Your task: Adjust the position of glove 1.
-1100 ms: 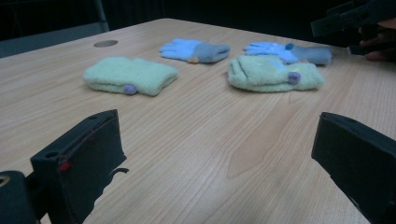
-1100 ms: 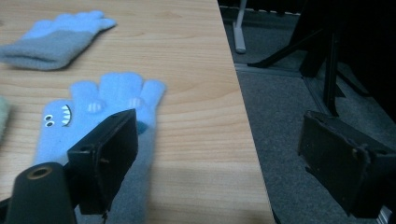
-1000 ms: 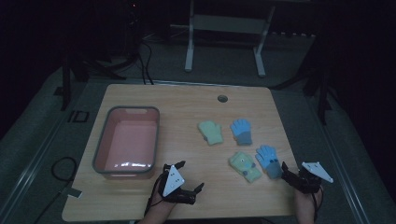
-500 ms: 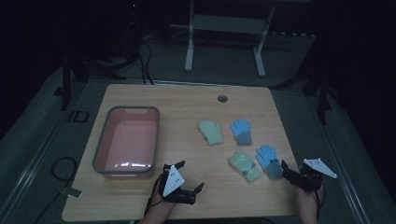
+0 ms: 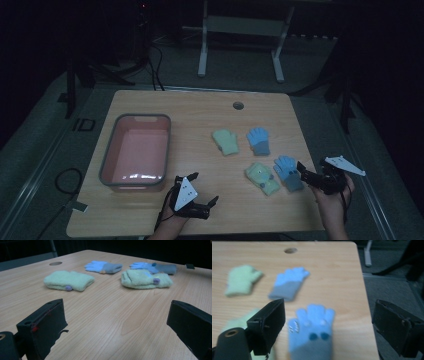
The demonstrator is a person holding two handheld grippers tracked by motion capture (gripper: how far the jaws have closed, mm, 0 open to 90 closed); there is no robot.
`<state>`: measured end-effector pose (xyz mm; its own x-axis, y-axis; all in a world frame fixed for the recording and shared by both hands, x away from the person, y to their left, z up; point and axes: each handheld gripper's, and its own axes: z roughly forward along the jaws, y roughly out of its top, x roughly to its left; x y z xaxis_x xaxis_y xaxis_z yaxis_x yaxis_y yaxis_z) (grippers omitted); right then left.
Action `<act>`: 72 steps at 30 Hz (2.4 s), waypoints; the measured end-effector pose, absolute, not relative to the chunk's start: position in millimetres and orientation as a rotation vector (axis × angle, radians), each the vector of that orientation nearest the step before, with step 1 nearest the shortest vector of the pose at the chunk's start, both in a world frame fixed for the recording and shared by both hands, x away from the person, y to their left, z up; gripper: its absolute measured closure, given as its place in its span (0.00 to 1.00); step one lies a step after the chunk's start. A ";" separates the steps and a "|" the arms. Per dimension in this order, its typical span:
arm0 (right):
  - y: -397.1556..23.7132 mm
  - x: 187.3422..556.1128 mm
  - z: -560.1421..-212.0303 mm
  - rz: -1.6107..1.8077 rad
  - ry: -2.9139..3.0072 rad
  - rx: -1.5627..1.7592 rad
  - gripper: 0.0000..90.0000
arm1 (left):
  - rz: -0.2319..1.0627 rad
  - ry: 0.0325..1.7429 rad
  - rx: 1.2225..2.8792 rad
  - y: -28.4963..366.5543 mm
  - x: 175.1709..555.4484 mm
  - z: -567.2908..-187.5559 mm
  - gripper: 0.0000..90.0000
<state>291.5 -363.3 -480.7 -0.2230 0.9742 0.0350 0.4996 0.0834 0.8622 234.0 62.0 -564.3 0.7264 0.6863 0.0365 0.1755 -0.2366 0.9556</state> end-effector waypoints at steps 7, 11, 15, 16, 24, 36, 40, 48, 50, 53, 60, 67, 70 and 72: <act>-354.0 304.5 -455.8 1.098 1.806 1.420 0.26 | 0.548 0.682 1.776 62.3 234.3 -564.4 0.03; -344.0 313.9 -449.8 1.099 1.846 1.391 0.24 | 0.546 0.682 1.773 62.7 234.4 -564.4 0.03; -331.8 324.3 -443.2 1.091 1.892 1.353 0.24 | 0.546 0.680 1.774 62.6 234.3 -564.4 0.03; -328.4 327.2 -441.7 1.098 1.905 1.349 0.24 | 0.546 0.680 1.774 62.6 234.3 -564.4 0.03; -300.4 348.8 -427.8 1.115 1.985 1.278 0.24 | 0.545 0.677 1.775 62.6 234.2 -564.4 0.03; -261.1 372.5 -419.6 1.155 2.091 1.175 0.24 | 0.540 0.674 1.779 62.4 234.3 -564.4 0.03; -242.7 382.7 -420.3 1.166 2.134 1.151 0.24 | 0.540 0.674 1.780 62.3 234.3 -564.4 0.03; -213.9 398.1 -431.8 1.165 2.210 1.124 0.25 | 0.538 0.673 1.782 62.3 234.3 -564.3 0.03; -208.0 402.0 -435.1 1.168 2.233 1.128 0.25 | 0.538 0.672 1.781 62.3 234.3 -564.3 0.03; -196.1 410.4 -443.7 1.155 2.262 1.139 0.26 | 0.534 0.670 1.784 62.2 234.2 -564.3 0.03; -177.9 421.4 -462.9 1.118 2.286 1.141 0.35 | 0.537 0.666 1.784 62.2 234.1 -564.3 0.03; -163.1 433.1 -483.9 1.083 2.338 1.161 0.50 | 0.535 0.665 1.782 62.3 234.0 -564.4 0.03; -157.6 437.9 -492.9 1.058 2.364 1.155 0.57 | 0.532 0.665 1.783 62.3 233.9 -564.4 0.03; -154.5 440.9 -498.6 1.035 2.371 1.142 0.59 | 0.533 0.663 1.783 62.4 233.8 -564.4 0.03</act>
